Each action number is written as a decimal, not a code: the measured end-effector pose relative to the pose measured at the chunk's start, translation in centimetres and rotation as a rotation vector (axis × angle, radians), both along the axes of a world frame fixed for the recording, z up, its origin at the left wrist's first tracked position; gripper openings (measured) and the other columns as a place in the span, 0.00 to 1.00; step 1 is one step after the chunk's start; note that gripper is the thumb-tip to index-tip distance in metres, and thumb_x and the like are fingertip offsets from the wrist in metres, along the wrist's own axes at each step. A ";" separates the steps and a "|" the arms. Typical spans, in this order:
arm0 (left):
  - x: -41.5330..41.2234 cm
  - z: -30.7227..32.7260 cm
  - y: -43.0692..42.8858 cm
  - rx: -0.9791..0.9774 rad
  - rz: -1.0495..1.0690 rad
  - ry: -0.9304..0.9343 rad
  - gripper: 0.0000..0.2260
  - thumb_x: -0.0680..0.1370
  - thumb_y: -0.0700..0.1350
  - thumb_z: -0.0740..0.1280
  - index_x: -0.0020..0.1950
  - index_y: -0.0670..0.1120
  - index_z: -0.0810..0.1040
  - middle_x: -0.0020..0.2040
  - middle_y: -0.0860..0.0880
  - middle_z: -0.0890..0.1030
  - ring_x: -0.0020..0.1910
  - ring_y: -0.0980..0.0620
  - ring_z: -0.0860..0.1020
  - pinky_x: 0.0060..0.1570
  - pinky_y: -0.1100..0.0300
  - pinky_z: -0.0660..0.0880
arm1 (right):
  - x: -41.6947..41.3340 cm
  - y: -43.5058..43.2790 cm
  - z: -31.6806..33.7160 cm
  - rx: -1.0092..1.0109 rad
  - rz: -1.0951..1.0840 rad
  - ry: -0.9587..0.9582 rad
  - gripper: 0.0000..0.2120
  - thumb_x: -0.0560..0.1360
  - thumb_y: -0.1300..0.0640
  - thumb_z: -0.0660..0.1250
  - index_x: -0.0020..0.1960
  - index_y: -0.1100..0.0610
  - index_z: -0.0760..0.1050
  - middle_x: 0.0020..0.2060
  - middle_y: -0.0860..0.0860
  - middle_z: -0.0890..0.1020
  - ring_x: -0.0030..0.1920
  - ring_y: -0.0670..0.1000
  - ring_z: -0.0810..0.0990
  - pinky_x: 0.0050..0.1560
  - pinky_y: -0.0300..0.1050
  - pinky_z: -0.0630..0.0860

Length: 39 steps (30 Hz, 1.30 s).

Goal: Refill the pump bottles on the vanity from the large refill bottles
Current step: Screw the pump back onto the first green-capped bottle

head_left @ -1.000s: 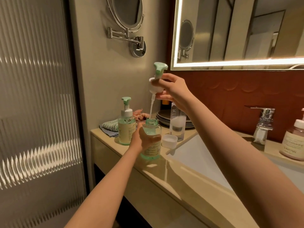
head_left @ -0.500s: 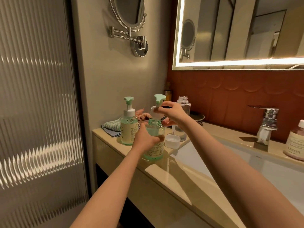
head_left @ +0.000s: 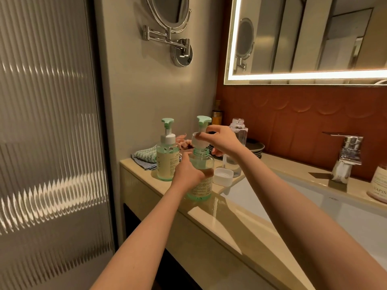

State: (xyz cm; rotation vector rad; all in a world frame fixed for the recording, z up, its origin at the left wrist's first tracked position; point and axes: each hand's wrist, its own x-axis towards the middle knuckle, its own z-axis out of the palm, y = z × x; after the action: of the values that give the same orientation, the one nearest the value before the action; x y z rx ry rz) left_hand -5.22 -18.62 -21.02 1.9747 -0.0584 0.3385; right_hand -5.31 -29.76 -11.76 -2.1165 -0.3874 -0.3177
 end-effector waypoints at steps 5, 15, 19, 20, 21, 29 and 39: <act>-0.1 0.0 0.0 0.010 -0.005 -0.002 0.33 0.67 0.49 0.77 0.65 0.46 0.64 0.61 0.47 0.75 0.59 0.47 0.73 0.57 0.51 0.72 | 0.2 -0.7 -0.6 -0.171 0.039 0.100 0.16 0.73 0.48 0.69 0.58 0.52 0.75 0.48 0.52 0.80 0.35 0.48 0.77 0.35 0.40 0.75; 0.5 -0.8 0.2 -0.004 -0.025 -0.012 0.41 0.53 0.62 0.72 0.64 0.51 0.68 0.56 0.54 0.79 0.56 0.52 0.77 0.58 0.49 0.74 | 0.0 0.9 -4.6 0.053 -0.046 -0.095 0.20 0.70 0.44 0.70 0.51 0.56 0.69 0.44 0.47 0.76 0.45 0.46 0.75 0.42 0.42 0.72; -0.3 -0.2 0.1 -0.023 -0.027 0.007 0.33 0.60 0.53 0.75 0.63 0.49 0.69 0.55 0.53 0.79 0.55 0.51 0.77 0.59 0.49 0.73 | -0.3 0.0 -5.7 0.211 0.011 -0.087 0.13 0.73 0.51 0.69 0.52 0.56 0.70 0.53 0.52 0.79 0.54 0.52 0.78 0.53 0.47 0.77; -0.5 -0.2 0.1 -0.033 -0.026 0.014 0.31 0.63 0.49 0.76 0.63 0.48 0.68 0.55 0.52 0.78 0.55 0.51 0.76 0.59 0.51 0.72 | -0.4 -0.1 -5.8 0.166 -0.010 -0.106 0.15 0.73 0.50 0.69 0.55 0.55 0.71 0.54 0.51 0.79 0.54 0.50 0.78 0.54 0.46 0.77; -0.4 -0.2 0.1 -0.040 -0.023 0.011 0.30 0.66 0.47 0.76 0.63 0.47 0.66 0.55 0.52 0.76 0.56 0.51 0.75 0.58 0.52 0.72 | -0.5 -0.1 -5.5 0.103 -0.055 -0.144 0.19 0.72 0.48 0.69 0.59 0.55 0.71 0.55 0.51 0.79 0.53 0.49 0.78 0.53 0.45 0.76; 0.0 -0.2 0.0 -0.038 -0.017 -0.049 0.33 0.68 0.46 0.76 0.67 0.48 0.63 0.61 0.48 0.75 0.60 0.49 0.73 0.60 0.50 0.71 | -0.2 1.8 -5.1 -0.280 -0.360 -0.343 0.28 0.67 0.38 0.71 0.54 0.58 0.68 0.49 0.53 0.75 0.50 0.52 0.73 0.45 0.45 0.70; 0.3 -0.4 0.0 -0.024 -0.005 -0.056 0.31 0.68 0.47 0.76 0.66 0.47 0.64 0.61 0.48 0.75 0.61 0.47 0.73 0.59 0.49 0.71 | -1.3 0.9 -4.3 -0.178 -0.170 -0.310 0.19 0.73 0.46 0.68 0.58 0.56 0.75 0.50 0.50 0.79 0.50 0.49 0.77 0.47 0.43 0.72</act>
State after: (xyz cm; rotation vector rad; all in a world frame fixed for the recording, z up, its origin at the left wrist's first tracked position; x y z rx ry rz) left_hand -4.89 -18.61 -21.38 1.9413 -0.0943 0.3895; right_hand -6.59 -28.82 -16.02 -2.2843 -0.4281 -0.7394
